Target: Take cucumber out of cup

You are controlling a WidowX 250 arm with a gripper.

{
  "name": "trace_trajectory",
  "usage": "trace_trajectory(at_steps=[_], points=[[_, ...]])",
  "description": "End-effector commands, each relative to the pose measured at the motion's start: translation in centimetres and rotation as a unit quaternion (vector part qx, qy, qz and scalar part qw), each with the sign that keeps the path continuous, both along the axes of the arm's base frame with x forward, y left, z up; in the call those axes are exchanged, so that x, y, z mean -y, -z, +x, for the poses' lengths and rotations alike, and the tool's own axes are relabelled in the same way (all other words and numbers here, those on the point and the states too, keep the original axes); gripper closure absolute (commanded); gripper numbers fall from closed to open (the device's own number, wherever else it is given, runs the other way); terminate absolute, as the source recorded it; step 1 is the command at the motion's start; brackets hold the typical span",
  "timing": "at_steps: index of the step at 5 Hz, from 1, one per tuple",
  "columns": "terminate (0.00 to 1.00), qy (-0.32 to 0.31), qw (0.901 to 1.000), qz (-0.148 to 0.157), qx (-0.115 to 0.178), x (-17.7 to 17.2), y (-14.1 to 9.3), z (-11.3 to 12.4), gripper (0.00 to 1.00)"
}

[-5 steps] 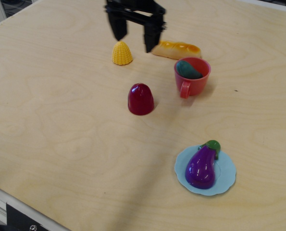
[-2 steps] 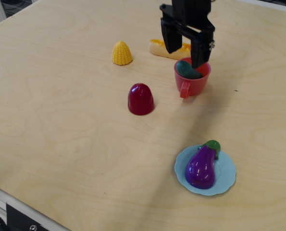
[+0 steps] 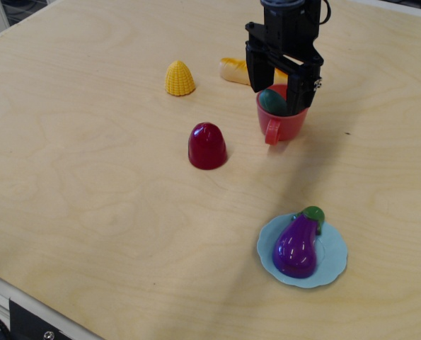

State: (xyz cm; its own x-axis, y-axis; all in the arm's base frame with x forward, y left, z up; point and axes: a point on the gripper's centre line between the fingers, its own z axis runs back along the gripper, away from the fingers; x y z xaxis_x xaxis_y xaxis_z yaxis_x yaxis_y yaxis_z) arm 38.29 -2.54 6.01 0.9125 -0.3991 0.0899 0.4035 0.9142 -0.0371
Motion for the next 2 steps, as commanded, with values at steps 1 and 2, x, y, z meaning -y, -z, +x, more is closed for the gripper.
trace_trajectory(at_steps=[1, 2], points=[[0.00, -0.013, 0.9996, 0.013, 0.021, -0.95, -1.80, 0.38, 0.00], [0.00, 0.001, 0.9996, 0.027, 0.002, -0.94, -1.33, 0.53, 0.00]])
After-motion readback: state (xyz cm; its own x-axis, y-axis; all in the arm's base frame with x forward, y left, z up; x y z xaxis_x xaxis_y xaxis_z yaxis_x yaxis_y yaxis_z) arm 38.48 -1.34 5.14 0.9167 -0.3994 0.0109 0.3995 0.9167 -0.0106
